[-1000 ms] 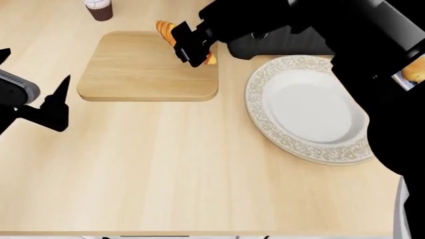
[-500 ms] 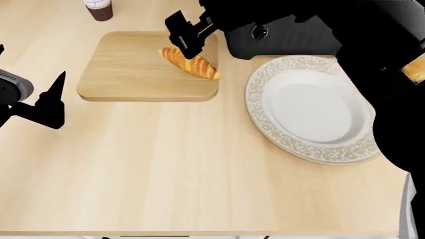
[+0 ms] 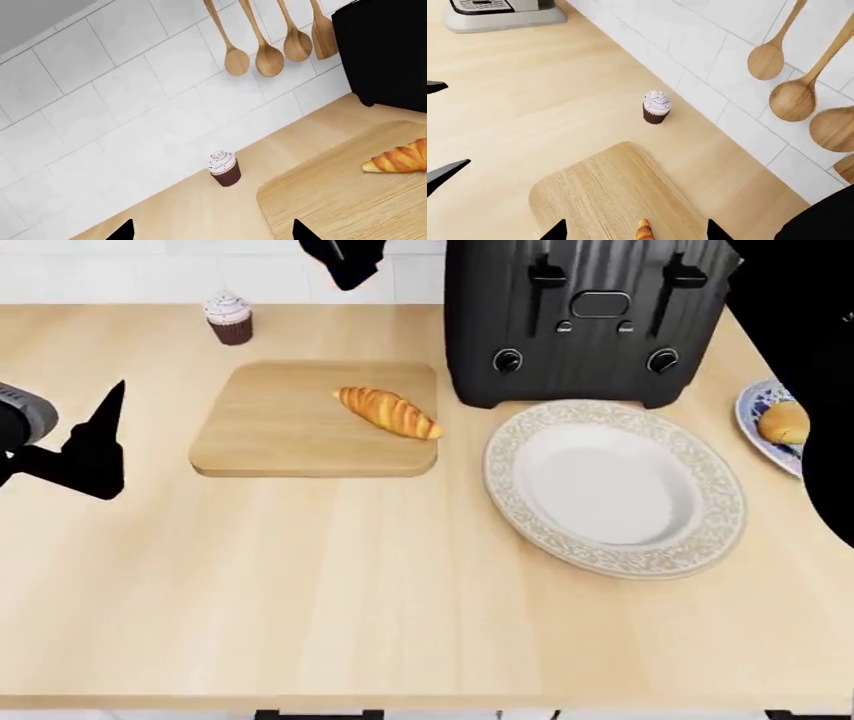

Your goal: From the different types of pastries on the counter, select a croissant and place it on the cutting board. Then retrieve a jar of jam from the cabinet and place it alongside the croissant on the cutting board.

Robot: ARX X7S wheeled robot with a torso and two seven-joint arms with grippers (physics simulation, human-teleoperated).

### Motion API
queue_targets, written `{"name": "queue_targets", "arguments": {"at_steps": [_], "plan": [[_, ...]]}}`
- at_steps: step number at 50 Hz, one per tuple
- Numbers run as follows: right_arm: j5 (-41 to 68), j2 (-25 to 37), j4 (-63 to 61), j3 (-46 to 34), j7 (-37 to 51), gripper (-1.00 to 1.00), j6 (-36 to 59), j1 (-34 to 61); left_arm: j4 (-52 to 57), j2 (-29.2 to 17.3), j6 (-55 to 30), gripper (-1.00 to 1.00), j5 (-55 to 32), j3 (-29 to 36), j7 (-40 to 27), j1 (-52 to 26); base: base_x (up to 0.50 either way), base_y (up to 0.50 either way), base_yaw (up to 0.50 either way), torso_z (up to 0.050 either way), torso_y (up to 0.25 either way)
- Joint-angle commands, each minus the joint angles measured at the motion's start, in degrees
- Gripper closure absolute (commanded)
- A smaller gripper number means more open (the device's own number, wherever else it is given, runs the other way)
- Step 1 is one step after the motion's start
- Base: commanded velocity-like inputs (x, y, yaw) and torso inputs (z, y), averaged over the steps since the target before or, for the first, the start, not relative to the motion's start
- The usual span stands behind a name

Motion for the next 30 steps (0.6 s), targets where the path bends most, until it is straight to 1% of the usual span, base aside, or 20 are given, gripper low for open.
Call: {"name": "queue_targets", "arguments": {"at_steps": [1,13,16,22,24,28,30], "plan": [[0.89,0.0,0.0,-0.19,0.06,-1.0,-0.33,1.21,0.88,-0.09,-1.04,-1.0,-0.38,0.04,-0.22,-0.25,0.0,0.0,0.0,0.0,0.25],[1.48,0.0,1.7,-0.07,0.21,-1.0,-0.32,2.77,2.02,0.05,-2.12,-1.0,-0.78,0.56,-0.49,-0.56,0.0,0.0,0.0,-0.001,0.24],[2.3,0.0,2.42,-0.06,0.58,-1.0,-0.47,3.79,2.48,0.44,-3.06,-1.0,-0.96,0.34,-1.17,-1.16,0.0,0.0,0.0,0.0,0.016],[1.87,0.0,3.9,-0.25,2.56,-1.0,-2.91,6.47,2.01,1.71,-0.71,-1.0,2.17,1.06,-4.78,-1.66,0.0,0.0,0.0,0.0,0.0],[1.51,0.0,4.28,0.01,3.43,-1.0,-3.91,7.83,2.07,2.03,-2.03,-1.0,2.21,1.3,-5.47,-2.23,0.0,0.0,0.0,0.0,0.0],[0.98,0.0,4.58,0.42,5.0,-1.0,-3.78,10.7,3.41,2.08,-3.94,-1.0,2.97,2.42,-6.97,-3.57,0.0,0.0,0.0,0.05,0.021],[-3.74,0.0,4.76,5.43,6.35,-1.0,-2.4,10.99,3.66,2.28,-4.13,-1.0,3.38,3.02,-7.56,-4.02,0.0,0.0,0.0,0.05,0.021]]}}
